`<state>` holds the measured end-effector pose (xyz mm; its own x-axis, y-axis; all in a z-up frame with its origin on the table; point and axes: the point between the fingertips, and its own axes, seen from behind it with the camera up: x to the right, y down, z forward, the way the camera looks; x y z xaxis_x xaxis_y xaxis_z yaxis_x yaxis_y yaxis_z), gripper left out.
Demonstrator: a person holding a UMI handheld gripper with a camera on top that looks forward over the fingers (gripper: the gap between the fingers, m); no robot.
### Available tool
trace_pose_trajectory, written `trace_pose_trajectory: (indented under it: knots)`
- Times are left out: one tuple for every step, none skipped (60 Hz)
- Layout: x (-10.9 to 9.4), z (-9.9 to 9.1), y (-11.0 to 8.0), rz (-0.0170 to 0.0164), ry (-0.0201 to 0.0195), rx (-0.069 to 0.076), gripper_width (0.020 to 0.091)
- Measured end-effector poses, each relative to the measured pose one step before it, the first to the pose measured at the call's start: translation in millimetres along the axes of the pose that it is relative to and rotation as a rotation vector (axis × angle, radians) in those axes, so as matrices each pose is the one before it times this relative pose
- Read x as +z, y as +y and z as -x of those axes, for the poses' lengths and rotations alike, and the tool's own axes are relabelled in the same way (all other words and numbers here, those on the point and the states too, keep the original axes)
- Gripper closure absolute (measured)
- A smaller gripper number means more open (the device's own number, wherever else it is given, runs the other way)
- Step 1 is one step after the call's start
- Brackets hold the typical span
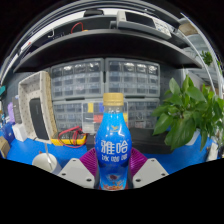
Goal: Pour water
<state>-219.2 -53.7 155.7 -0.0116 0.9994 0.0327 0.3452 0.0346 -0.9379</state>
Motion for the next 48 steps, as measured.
trace_pose_trajectory:
  knots:
    - [0.81,-1.05,3.65,0.00305,0.00209,0.0009,0.0719]
    - [1.07,-0.73,4.28,0.00362,0.00069,0.0007,0.0717]
    - [1.21,-1.06,5.45,0.00615,-0.00203,-0.001,0.0712]
    - [1.88,0.56,0.46,-0.01886,-0.00307,-0.0003,0.0706]
    - [-0.98,0.64,-3.81,-0.03113,-0.00158,0.0026,0.0701]
    - [-0.06,0.04,0.51,-0.00389,-0.0017,0.0021,0.0701]
    - [-1.36,0.35,3.03,0.00899,-0.00388,0.0019,0.0693]
    - [-1.07,-0.25,-3.23,-0.01594,-0.00049,0.0002,0.0701]
    - [-0.92,-0.82,0.99,0.00255,0.00236,-0.0002,0.0701]
    - [-0.96,0.41,-0.71,-0.00577,-0.00161,-0.0006,0.0701]
    - [-0.77,0.64,0.09,-0.00237,-0.00169,-0.0003,0.0701]
    - [0.81,-0.12,0.39,-0.00211,-0.00126,-0.0029,0.0695]
    - [-1.11,0.33,-0.15,-0.00276,0.00112,-0.0021,0.0688]
    - [-1.07,0.09,1.26,-0.00163,0.00141,-0.0012,0.0679]
    - [-0.84,0.19,-0.16,-0.00027,0.00012,-0.0012,0.0674]
    - [-0.45,-0.1,0.1,0.00068,0.00098,-0.0017,0.0673]
    - [-0.59,0.01,0.26,0.00187,0.00099,-0.0016,0.0665]
    - [-0.62,0.16,0.15,0.00223,0.00016,-0.0021,0.0645]
    - [-0.53,0.1,0.29,0.00342,0.00017,-0.0014,0.0641]
    - [-0.35,-0.17,0.39,0.00401,0.00219,-0.0004,0.0631]
    - [-0.64,0.09,-0.08,0.00226,0.0021,-0.0008,0.0626]
    - [-0.26,-0.49,0.71,0.00366,0.00281,0.0011,0.0619]
    - [-0.21,-0.06,0.28,0.00258,0.00212,0.0023,0.0609]
    - [-0.32,-0.12,0.33,0.00338,0.00289,0.0029,0.0599]
    - [-0.25,-0.33,0.2,0.00379,0.00294,0.0026,0.0592]
    - [-0.48,-0.27,0.49,0.00448,0.00265,0.0013,0.0581]
    - [-0.33,-0.36,1.17,0.00661,0.00389,0.0004,0.0543]
    - [-0.52,-0.36,1.74,0.00885,0.0047,0.0004,0.05]
    - [-0.73,-0.35,1.99,0.00961,0.00462,-0.0006,0.0465]
    - [-0.67,-0.22,2.11,0.01142,0.00664,-0.002,0.0437]
    - [-1.31,-0.47,2.42,0.00945,0.00489,-0.0024,0.0401]
    - [0.1,-0.25,1.73,0.00684,0.00438,-0.0035,0.0376]
    - [-1.16,-0.42,2.24,0.00748,0.00335,-0.003,0.0355]
    - [-1.66,0.43,2.28,0.00747,0.00181,-0.0032,0.0325]
    - [-2.1,0.29,2.0,0.00625,0.00124,-0.0033,0.03]
    - [-2.32,0.6,2.04,0.00551,0.00083,-0.0021,0.0282]
    - [-2.49,0.92,2.11,0.00546,-0.00086,-0.0002,0.027]
    - [-2.56,1.9,2.62,0.007,-0.00235,0.0016,0.0257]
    - [-2.71,1.77,3.52,0.00567,-0.00331,0.0035,0.0255]
    - [-3.24,1.85,3.12,0.00732,-0.00337,0.0021,0.0256]
    - [-3.62,1.49,3.15,0.00799,-0.00275,0.0011,0.0255]
    - [-3.69,1.36,3.32,0.00841,-0.00204,0.0014,0.0254]
    - [-4.09,1.55,3.42,0.00869,-0.00105,0.0013,0.0256]
    - [-4.13,1.4,3.17,0.00759,-0.00082,0.0004,0.0256]
    - [-4.7,1.34,2.92,0.00976,-0.00045,-0.0006,0.0255]
    - [-4.68,0.89,3.36,0.00894,0.00119,0.0,0.0256]
    - [-5.46,1.22,4.4,0.00675,0.00317,0.0,0.0254]
    - [-4.48,1.16,2.76,0.00895,0.00124,0.002,0.0254]
